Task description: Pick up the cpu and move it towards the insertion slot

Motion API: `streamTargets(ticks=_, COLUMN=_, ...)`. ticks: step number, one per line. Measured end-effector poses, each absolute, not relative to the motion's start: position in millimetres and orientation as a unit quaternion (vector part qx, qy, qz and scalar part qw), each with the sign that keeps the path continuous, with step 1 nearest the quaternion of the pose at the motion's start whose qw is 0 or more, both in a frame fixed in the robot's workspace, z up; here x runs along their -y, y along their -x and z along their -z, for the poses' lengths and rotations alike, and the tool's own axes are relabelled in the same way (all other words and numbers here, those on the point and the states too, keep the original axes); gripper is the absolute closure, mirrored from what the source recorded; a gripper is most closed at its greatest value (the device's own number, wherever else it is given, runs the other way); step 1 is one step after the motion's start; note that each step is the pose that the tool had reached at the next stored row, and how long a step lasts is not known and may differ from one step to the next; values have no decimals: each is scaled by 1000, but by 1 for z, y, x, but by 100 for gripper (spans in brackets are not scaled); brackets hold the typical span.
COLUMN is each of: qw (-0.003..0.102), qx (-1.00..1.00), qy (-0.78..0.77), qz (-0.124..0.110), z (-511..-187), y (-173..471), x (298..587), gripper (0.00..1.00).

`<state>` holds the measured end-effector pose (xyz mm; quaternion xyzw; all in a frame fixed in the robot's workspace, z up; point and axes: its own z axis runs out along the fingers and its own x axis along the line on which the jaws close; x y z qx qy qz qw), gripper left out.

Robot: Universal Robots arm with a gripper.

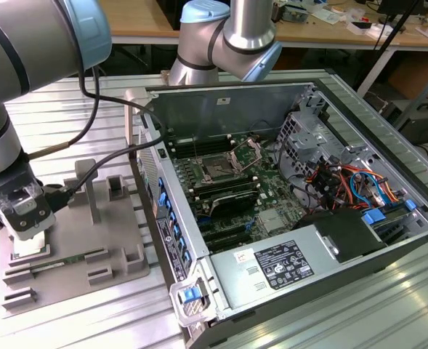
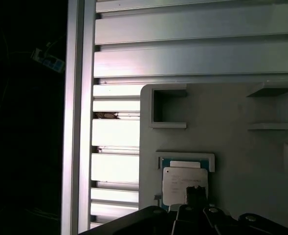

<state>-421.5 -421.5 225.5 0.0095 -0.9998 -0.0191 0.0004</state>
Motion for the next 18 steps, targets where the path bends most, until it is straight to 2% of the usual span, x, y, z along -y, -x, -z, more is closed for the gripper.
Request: streamTargets(ticks=18, qw=0, qx=1000, qy=-10, qz=19, z=-220, y=424, x=422, gripper=89)
